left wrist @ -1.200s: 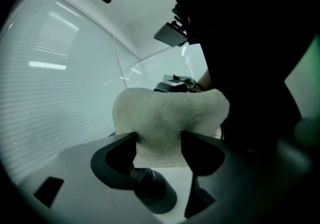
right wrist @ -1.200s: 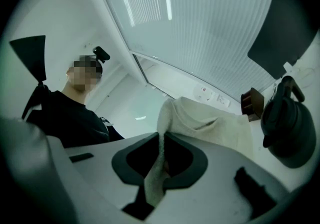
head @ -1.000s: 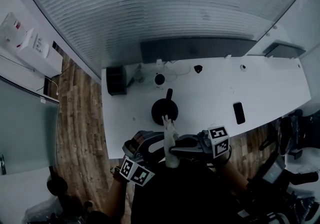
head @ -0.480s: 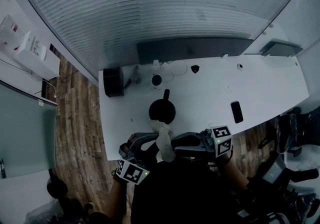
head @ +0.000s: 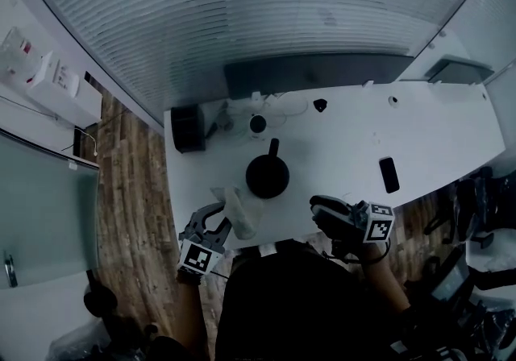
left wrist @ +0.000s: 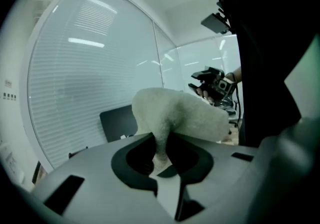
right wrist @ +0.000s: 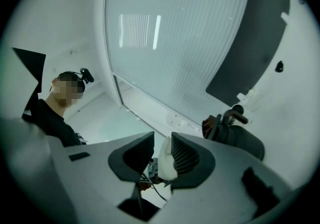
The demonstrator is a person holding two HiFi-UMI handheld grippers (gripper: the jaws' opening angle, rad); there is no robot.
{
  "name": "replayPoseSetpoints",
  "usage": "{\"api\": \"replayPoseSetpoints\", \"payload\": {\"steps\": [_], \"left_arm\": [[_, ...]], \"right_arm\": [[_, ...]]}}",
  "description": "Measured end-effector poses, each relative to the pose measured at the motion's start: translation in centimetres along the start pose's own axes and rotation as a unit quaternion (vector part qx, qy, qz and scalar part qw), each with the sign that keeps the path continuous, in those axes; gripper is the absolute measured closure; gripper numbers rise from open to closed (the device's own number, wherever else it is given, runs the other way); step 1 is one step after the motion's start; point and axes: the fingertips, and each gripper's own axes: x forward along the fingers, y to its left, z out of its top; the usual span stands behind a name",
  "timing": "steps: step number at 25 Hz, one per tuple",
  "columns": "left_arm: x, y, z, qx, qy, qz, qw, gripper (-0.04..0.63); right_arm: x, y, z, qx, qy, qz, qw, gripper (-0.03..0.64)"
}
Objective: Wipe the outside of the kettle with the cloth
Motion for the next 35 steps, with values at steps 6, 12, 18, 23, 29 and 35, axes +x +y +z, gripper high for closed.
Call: {"api": "replayPoseSetpoints", "payload": {"steps": [6, 12, 18, 23, 29, 35], "left_arm": [[2.3, 0.8, -4.4, 0.015, 0.062, -0.024, 0.9977, 0.518], [5.5, 1.0, -6.7, -0.015, 0.087, -0.068, 0.9938, 0.519], [7.6, 1.4, -7.8, 0.001, 0.107, -0.086, 0.9905, 0.518], [8.8, 1.5, -8.4, 0.009, 0.124, -0.089, 0.9883, 0.518], [9.7, 1.2, -10.8, 0.031, 0.16, -0.098, 0.9818, 0.518], [10.7, 0.2, -13.7, 0.035, 0.198, -0.121, 0.9719, 0.518]], "right_arm": [[-4.8, -3.8, -1.9, 0.021, -0.069, -0.099, 0.992, 0.526], [-6.8, -5.3, -5.8, -0.006, -0.048, -0.172, 0.984, 0.526], [-8.5, -6.7, -8.4, 0.014, -0.067, -0.219, 0.973, 0.526], [-10.2, -8.1, -9.1, 0.033, -0.098, -0.254, 0.962, 0.526], [-10.8, -8.7, -9.0, 0.035, -0.115, -0.274, 0.954, 0.526], [-10.7, -8.8, -9.0, 0.036, -0.124, -0.29, 0.948, 0.526]]}}
